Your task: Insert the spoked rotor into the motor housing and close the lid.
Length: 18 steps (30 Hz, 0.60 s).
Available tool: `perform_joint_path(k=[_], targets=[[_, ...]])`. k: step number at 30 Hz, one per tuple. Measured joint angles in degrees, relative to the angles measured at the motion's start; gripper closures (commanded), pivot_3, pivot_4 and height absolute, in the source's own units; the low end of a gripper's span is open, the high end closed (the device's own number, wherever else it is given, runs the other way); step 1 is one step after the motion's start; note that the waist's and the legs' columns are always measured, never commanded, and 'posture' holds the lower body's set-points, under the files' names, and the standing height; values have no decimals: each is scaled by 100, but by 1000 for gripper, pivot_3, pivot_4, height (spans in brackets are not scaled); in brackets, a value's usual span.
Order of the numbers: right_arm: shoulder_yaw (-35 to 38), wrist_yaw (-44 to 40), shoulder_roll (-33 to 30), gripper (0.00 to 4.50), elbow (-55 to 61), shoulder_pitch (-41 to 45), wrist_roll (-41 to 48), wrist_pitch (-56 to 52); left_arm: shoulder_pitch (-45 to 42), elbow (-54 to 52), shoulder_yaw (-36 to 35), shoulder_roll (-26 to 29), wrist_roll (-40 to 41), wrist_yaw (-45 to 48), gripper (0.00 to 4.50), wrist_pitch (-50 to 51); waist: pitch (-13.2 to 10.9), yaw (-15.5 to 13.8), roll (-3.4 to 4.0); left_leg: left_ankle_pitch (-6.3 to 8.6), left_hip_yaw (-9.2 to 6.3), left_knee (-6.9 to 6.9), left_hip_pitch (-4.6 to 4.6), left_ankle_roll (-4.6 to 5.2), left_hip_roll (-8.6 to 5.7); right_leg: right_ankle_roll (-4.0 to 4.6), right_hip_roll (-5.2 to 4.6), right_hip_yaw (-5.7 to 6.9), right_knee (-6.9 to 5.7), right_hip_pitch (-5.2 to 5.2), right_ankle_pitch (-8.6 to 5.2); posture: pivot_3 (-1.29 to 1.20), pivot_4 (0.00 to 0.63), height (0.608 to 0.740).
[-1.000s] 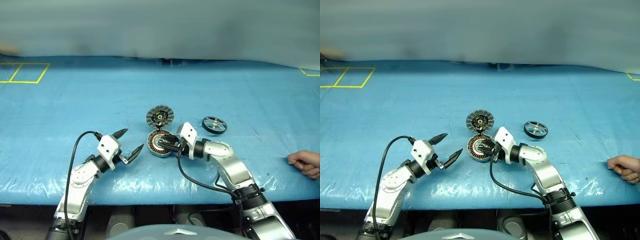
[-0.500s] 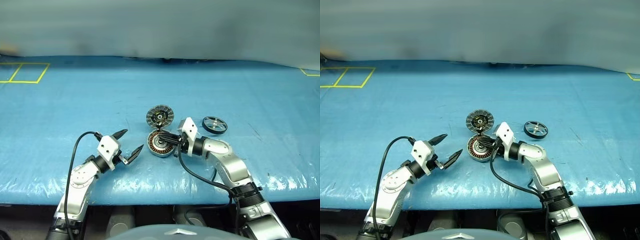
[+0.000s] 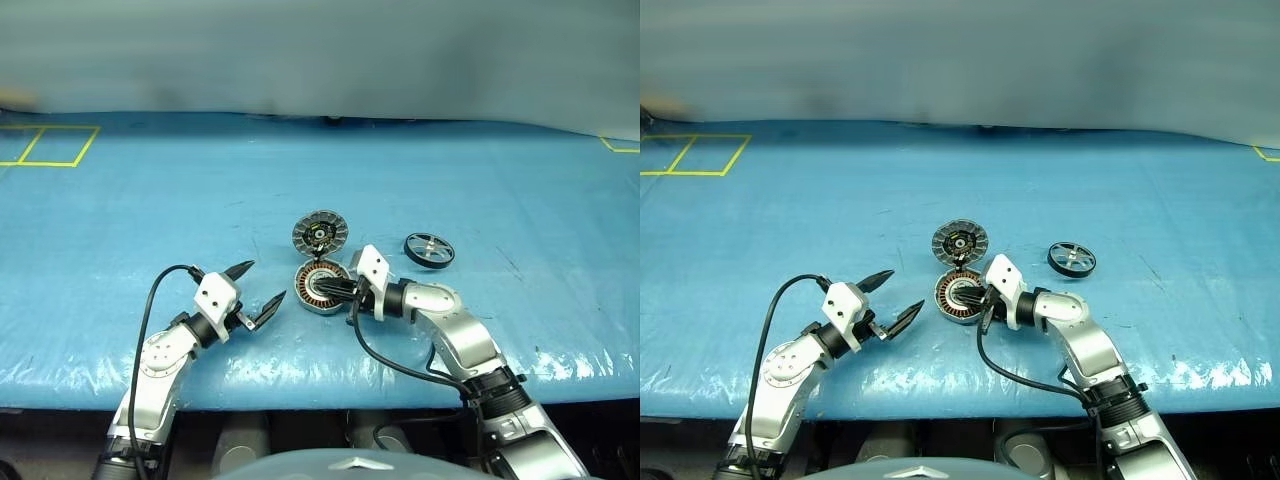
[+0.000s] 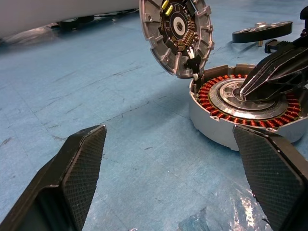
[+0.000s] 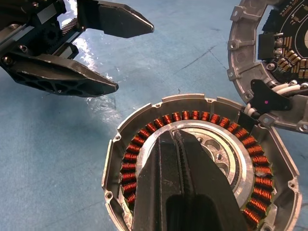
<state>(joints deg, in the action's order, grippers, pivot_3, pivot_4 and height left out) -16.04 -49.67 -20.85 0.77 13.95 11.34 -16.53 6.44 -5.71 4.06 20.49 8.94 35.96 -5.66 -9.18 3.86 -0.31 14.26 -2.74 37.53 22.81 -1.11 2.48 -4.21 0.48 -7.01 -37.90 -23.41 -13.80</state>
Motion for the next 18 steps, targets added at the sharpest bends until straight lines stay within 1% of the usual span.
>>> perform_joint_path(k=[5,9,18], targets=[[-162,137,-78,4466,55,72,-310,62,11,0,0,0,-2,-48,0,0,3,2,-4,0,0,0,-8,-1,0,6,0,0,-1,7,-3,0,150,740],[-169,149,-86,4466,67,72,-365,94,45,0,1,0,-2,-88,0,0,3,2,-4,-2,2,2,-10,-4,0,17,-1,-1,-1,9,-9,0,150,740],[115,141,-73,4466,218,55,39,-140,63,45,3,0,-2,-93,0,0,2,-7,-4,-2,1,2,0,-4,-1,13,-2,-1,0,2,-7,0,150,740]])
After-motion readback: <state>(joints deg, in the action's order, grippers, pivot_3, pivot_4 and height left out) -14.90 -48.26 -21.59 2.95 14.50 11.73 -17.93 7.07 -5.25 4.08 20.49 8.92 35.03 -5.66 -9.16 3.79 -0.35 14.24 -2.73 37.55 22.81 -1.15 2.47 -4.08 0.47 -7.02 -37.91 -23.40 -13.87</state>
